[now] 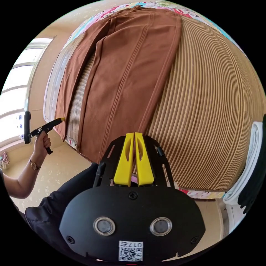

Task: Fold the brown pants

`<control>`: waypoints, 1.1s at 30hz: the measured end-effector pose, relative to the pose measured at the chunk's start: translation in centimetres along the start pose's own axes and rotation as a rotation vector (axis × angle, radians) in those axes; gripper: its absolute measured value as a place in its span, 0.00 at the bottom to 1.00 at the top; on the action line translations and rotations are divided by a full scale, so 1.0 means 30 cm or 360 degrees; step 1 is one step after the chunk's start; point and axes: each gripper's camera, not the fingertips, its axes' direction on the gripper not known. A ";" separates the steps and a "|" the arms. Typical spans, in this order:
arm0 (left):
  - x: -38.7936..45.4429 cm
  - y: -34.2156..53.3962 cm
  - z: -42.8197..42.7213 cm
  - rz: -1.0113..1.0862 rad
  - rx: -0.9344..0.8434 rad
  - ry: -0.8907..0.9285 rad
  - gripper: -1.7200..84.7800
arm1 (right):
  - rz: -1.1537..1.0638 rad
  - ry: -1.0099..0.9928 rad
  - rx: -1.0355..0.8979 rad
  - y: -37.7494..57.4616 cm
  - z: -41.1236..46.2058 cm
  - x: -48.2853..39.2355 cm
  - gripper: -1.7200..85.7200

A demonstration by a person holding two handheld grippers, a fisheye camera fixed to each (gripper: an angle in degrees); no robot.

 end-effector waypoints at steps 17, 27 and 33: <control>-0.165 -0.164 -0.224 -0.0089 0.0050 -0.0009 0.03 | 0.0148 -0.0454 0.0058 0.129 -0.197 0.402 0.10; 0.160 -0.100 -0.622 0.0297 0.0152 0.0359 0.12 | -0.0112 -0.0595 0.0114 0.221 -0.564 0.432 0.05; 0.567 -0.248 -0.661 0.0788 -0.0306 0.0553 0.18 | -0.0600 -0.0666 0.0103 0.166 -0.721 0.294 0.05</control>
